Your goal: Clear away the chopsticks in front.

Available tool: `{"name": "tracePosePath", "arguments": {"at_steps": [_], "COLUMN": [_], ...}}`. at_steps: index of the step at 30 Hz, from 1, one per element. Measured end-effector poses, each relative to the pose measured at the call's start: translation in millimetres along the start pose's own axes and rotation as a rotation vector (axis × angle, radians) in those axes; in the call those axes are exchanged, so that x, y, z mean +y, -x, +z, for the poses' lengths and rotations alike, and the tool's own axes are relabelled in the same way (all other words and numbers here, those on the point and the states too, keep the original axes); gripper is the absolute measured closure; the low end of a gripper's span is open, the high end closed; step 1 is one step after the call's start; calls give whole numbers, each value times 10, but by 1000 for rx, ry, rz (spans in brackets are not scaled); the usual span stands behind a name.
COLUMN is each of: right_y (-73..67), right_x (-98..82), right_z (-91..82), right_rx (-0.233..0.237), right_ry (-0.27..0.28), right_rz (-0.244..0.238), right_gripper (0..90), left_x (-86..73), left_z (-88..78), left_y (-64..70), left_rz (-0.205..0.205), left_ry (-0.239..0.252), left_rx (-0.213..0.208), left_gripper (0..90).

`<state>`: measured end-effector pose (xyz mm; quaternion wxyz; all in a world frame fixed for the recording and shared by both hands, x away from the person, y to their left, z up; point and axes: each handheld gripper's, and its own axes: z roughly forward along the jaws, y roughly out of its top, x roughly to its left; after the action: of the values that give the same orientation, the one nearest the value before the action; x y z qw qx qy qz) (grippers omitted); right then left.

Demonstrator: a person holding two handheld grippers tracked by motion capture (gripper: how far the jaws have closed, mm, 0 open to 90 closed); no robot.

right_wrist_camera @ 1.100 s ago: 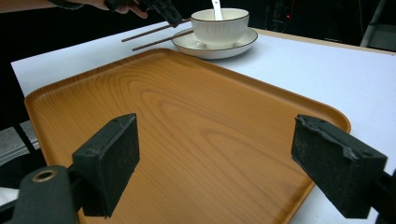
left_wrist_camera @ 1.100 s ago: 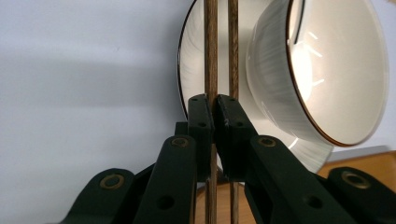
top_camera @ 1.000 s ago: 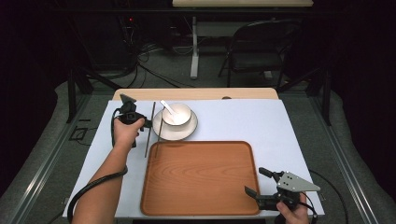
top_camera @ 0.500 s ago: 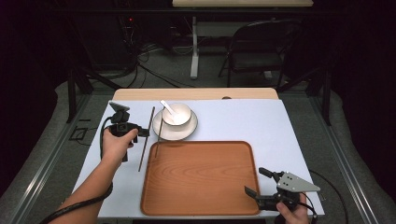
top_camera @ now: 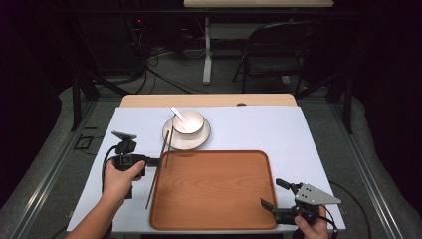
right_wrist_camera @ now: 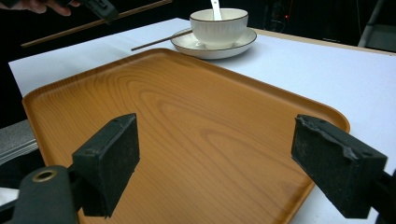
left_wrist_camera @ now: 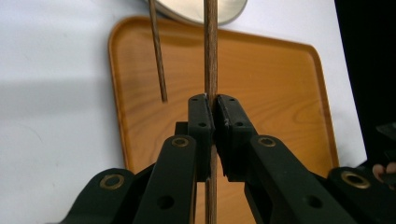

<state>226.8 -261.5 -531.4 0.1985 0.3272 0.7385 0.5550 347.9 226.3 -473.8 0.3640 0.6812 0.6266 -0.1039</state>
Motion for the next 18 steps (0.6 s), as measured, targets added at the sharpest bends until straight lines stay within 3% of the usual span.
{"name": "tracePosePath", "arguments": {"at_steps": [9, 18], "right_y": [4, 7], "right_x": [0, 0], "right_z": [1, 0], "right_rx": [-1, -2], "right_ry": [-1, 0], "right_rz": [10, 13], "right_gripper": [151, 151], "left_x": [-296, -369], "left_z": [48, 355], "left_y": [65, 182], "left_rz": [30, 78], "left_ry": [-30, -66], "left_rx": [-11, 23], "left_gripper": [845, 844]}}
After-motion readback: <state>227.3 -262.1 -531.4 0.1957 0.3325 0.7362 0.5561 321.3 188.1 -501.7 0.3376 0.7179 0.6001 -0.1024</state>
